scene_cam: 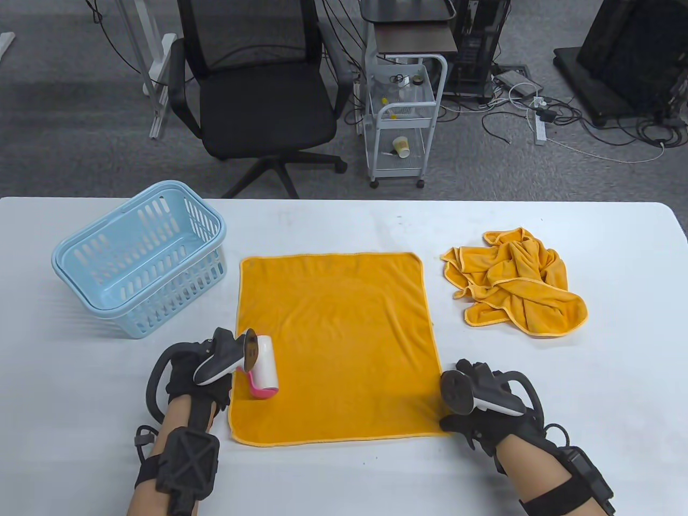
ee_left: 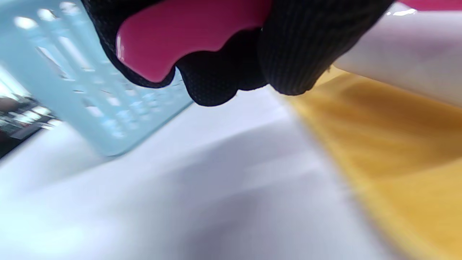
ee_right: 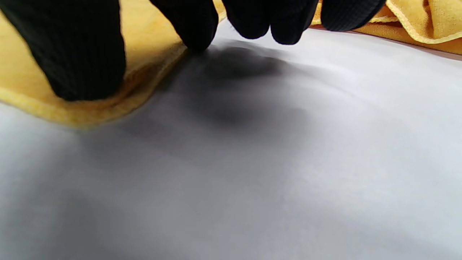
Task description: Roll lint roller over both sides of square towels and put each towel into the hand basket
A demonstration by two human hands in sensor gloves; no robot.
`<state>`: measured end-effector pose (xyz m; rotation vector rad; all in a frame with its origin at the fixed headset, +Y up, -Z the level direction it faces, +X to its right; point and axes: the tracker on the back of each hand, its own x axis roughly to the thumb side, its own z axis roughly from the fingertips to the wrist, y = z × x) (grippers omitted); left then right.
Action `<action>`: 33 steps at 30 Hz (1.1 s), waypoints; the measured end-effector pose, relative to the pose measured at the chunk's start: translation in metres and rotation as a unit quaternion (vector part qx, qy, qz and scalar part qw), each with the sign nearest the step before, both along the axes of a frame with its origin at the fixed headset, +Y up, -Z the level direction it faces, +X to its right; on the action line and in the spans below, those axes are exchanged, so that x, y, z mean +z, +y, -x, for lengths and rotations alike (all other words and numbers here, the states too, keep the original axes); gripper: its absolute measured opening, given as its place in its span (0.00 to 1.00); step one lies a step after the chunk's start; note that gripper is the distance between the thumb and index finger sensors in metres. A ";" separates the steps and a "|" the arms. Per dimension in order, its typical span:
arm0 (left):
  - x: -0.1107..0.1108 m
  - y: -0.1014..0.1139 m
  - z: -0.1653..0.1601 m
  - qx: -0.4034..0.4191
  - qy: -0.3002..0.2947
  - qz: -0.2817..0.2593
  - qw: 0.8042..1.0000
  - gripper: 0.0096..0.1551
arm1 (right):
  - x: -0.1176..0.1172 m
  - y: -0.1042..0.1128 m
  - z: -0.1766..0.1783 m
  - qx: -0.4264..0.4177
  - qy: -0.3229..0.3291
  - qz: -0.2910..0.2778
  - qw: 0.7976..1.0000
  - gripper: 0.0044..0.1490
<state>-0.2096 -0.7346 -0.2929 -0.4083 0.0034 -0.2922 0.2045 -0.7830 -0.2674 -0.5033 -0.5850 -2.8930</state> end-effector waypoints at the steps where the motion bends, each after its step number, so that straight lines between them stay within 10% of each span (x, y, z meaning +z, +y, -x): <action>1: 0.002 0.002 -0.015 0.038 -0.021 -0.001 0.999 0.26 | 0.000 0.000 0.000 -0.001 0.000 0.001 1.000 0.58; 9: 0.018 -0.016 -0.144 0.142 -0.173 0.040 0.974 0.30 | 0.000 -0.001 -0.001 -0.005 -0.003 0.003 1.000 0.58; 14: 0.019 -0.032 -0.160 0.097 -0.191 0.049 0.976 0.29 | 0.000 -0.001 -0.001 -0.007 -0.005 0.004 1.000 0.59; 33: 0.024 -0.035 0.055 -0.054 0.015 0.028 0.998 0.23 | -0.001 -0.001 -0.003 -0.013 -0.012 0.009 1.000 0.59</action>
